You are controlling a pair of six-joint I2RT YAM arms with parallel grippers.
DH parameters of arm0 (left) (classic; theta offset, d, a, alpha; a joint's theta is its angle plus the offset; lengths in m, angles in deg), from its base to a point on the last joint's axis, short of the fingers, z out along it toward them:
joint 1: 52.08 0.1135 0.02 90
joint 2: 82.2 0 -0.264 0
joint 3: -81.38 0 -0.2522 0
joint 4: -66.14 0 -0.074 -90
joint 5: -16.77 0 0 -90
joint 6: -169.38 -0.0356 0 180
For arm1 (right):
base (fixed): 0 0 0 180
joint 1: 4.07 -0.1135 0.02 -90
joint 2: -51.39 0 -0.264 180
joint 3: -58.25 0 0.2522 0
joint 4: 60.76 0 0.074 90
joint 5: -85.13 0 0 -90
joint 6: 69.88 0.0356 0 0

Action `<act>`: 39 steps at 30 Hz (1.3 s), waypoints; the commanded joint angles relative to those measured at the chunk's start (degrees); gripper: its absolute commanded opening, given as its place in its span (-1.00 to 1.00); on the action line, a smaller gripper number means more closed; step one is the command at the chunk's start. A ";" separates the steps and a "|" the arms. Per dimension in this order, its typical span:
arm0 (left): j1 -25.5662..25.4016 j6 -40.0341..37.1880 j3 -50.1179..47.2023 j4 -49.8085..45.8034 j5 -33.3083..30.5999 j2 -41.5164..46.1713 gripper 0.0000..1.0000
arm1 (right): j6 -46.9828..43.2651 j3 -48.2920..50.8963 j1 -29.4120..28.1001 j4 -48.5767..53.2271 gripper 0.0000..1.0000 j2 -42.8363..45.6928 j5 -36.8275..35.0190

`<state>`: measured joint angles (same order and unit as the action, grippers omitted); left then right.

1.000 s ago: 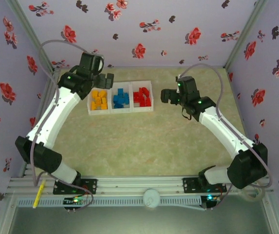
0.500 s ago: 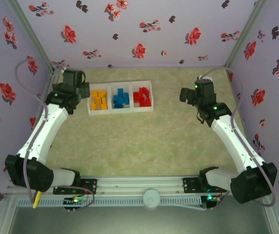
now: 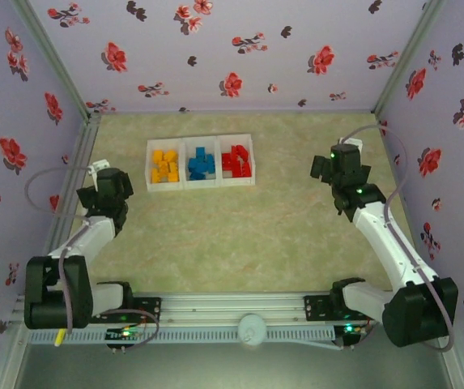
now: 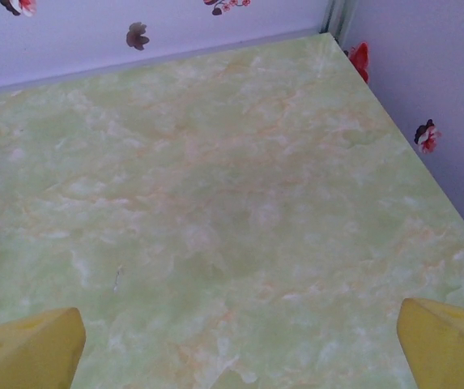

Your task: Sort the legos into containers by color

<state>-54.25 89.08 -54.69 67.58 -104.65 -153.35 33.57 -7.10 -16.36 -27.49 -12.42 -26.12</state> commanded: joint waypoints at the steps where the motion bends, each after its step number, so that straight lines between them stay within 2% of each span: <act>1: 0.83 -1.79 -5.72 20.97 2.74 -1.67 0.99 | -2.31 3.98 0.32 -7.58 0.99 3.17 -2.64; 2: 1.22 -1.36 -6.37 22.53 4.87 -2.17 0.99 | -2.83 5.73 0.26 -9.89 0.99 4.16 -2.89; 6: 1.22 -1.96 -6.28 23.54 6.47 -5.15 0.99 | -5.15 10.27 0.28 -15.80 0.99 6.72 -4.04; 11: 1.30 -5.26 -12.26 41.33 13.59 -13.41 0.99 | -7.86 12.00 0.62 -17.13 0.99 6.94 -4.04; 12: 1.30 -5.33 -12.71 41.97 15.48 -13.44 0.99 | -8.12 12.46 0.81 -17.61 0.99 6.95 -3.40; 15: 2.09 -4.94 -16.84 53.45 15.53 -18.24 0.99 | -8.22 13.52 2.48 -18.97 0.99 6.83 -0.38; 18: 2.29 -4.81 -14.29 48.12 16.70 -17.67 0.99 | -7.49 13.95 5.20 -19.66 0.99 5.84 4.48; 20: 2.57 -4.97 -10.87 41.03 18.90 -16.92 0.99 | -7.61 14.79 6.49 -21.42 0.99 5.06 6.19; 26: 2.55 -5.52 -9.48 39.10 19.50 -17.27 0.99 | -8.19 19.07 9.22 -31.57 0.99 -0.70 9.55; 30: 2.44 -5.61 -9.36 38.70 19.47 -17.24 0.99 | -7.73 23.11 11.33 -42.60 0.99 -6.62 13.85; 39: 2.44 -5.61 -9.33 38.75 19.47 -17.19 0.99 | -7.10 26.91 14.74 -60.76 0.99 -18.35 20.98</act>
<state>-52.17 84.75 -64.96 106.31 -85.59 -170.46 26.10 18.62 -3.23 -77.19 -28.83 -9.14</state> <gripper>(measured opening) 0.997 0.996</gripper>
